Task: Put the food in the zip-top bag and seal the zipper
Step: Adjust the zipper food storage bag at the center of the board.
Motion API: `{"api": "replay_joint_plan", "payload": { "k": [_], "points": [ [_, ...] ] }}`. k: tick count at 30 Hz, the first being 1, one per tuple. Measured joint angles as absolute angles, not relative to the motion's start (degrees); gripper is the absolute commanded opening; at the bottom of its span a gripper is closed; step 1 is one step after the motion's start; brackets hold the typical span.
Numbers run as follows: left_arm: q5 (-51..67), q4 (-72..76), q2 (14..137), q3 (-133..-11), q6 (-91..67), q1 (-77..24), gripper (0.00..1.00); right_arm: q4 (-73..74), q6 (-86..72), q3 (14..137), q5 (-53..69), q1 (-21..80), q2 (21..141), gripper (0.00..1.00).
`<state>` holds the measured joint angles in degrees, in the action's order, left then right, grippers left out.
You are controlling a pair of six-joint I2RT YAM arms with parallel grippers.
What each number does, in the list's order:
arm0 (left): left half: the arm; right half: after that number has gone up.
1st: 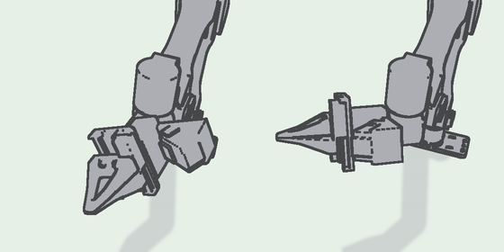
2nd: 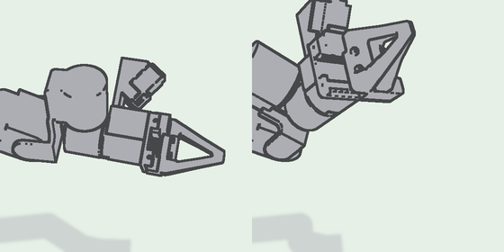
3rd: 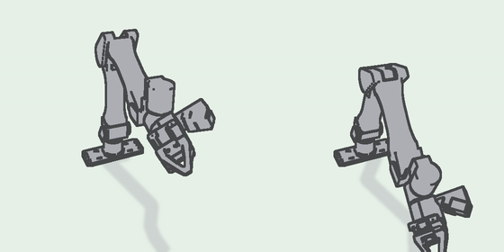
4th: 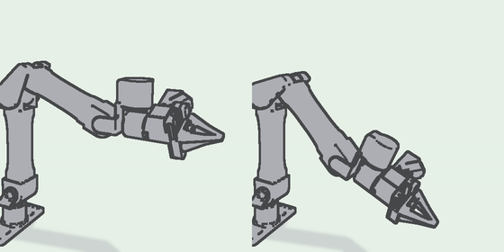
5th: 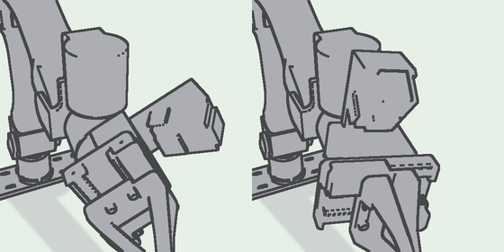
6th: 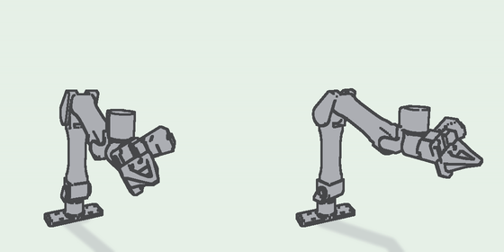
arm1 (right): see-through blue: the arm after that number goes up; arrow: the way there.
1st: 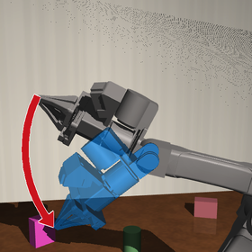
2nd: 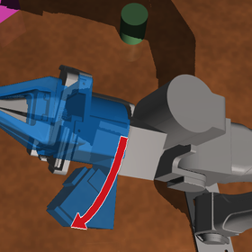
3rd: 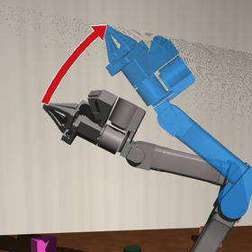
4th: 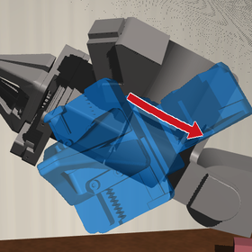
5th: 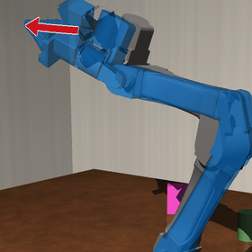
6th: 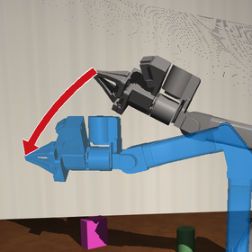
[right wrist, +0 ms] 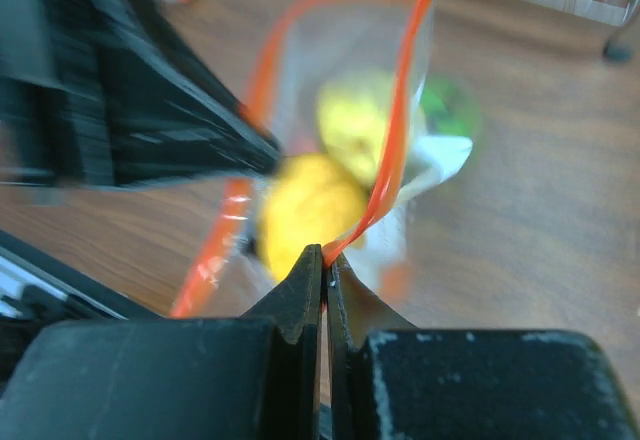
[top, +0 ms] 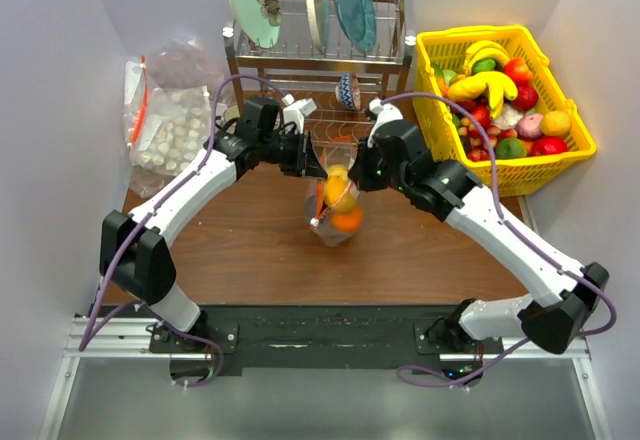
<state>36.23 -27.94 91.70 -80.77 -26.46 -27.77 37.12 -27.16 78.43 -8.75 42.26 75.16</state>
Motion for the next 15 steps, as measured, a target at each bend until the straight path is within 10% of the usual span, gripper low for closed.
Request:
{"api": "replay_joint_plan", "payload": {
  "k": [9, 15],
  "points": [
    [33.0, -41.3, 95.9, -106.0, -21.6, -27.8, 0.00, 37.9, -24.6, 78.4, -14.4, 42.0, 71.7, 0.00],
    [33.8, -39.0, 90.6, -99.6, -21.4, -27.8, 0.00, 40.2, -24.3, 76.9, -14.5, 42.0, 73.7, 0.00]
  ]
}}
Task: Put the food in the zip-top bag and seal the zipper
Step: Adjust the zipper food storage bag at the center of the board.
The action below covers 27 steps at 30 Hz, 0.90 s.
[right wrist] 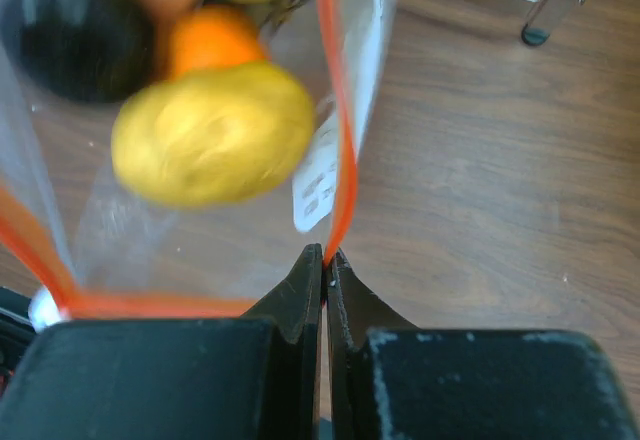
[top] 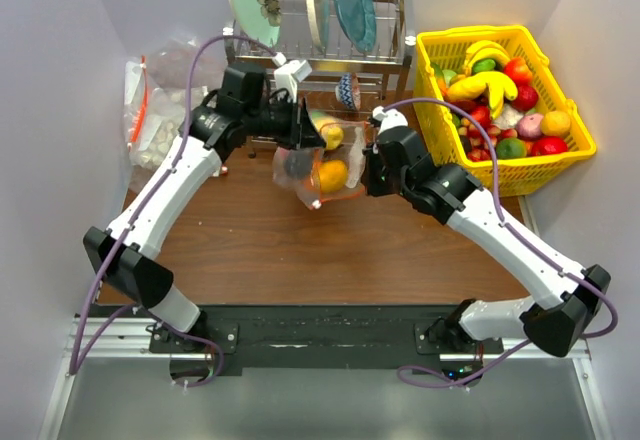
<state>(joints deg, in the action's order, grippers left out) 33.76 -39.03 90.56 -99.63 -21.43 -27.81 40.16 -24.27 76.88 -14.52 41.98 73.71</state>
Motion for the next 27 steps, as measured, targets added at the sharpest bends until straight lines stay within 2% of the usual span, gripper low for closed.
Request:
{"api": "replay_joint_plan", "payload": {
  "k": [9, 24, 26, 27],
  "points": [
    [32.9, -40.6, 93.1, -95.0, -21.4, -27.8, 0.00, 39.7, -24.0, 79.5, -12.0, 42.0, 73.3, 0.00],
    [35.4, -33.5, 95.5, -88.6, -21.9, -27.8, 0.00, 35.2, -28.5, 71.1, -9.7, 41.9, 74.8, 0.00],
    [35.4, -33.2, 95.5, -88.6, -21.9, -27.8, 0.18, 34.4, -28.9, 71.1, -9.7, 41.9, 74.8, 0.00],
    [35.4, -33.0, 95.5, -88.6, -21.9, -27.8, 0.35, 34.1, -29.2, 71.1, -9.7, 41.9, 74.8, 0.00]
  ]
}}
